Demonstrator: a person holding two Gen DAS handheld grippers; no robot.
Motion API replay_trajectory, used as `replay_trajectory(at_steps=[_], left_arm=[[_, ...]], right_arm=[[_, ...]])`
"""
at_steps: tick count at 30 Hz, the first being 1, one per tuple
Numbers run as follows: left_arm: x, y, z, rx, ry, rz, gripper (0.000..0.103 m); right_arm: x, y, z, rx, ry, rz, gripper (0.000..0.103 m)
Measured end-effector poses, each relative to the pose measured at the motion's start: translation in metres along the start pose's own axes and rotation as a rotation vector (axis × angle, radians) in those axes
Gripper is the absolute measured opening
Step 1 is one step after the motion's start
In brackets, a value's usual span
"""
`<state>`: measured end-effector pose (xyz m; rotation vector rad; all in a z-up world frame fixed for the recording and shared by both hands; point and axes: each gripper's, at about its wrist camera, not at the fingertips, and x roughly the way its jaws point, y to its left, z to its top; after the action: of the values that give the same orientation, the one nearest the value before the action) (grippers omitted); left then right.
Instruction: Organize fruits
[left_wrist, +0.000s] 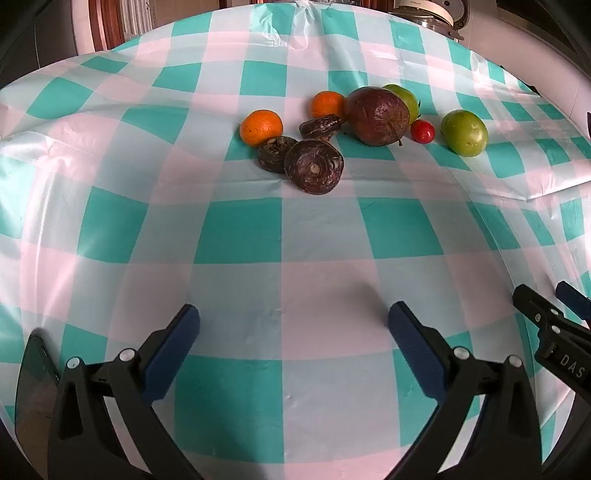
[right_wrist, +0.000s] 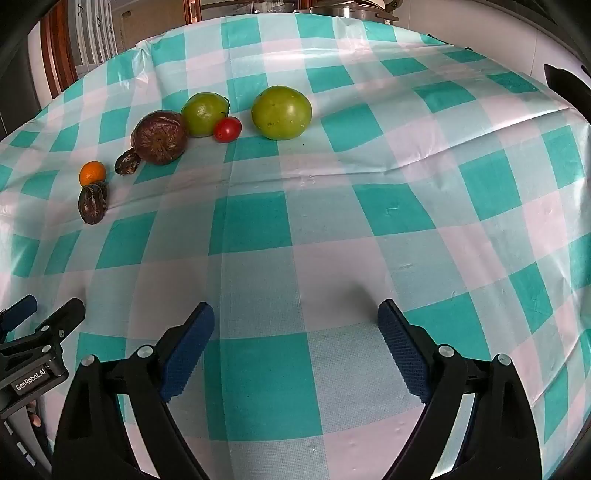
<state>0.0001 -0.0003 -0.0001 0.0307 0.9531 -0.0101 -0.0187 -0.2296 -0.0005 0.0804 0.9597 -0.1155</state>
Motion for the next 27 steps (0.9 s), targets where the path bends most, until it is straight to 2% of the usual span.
replay_trajectory(at_steps=[27], left_arm=[[-0.0001,0.0002,0.0,-0.003,-0.002,-0.004,0.102]], right_arm=[[0.0001,-0.0002,0.0001,-0.001,-0.003,-0.002,0.087]])
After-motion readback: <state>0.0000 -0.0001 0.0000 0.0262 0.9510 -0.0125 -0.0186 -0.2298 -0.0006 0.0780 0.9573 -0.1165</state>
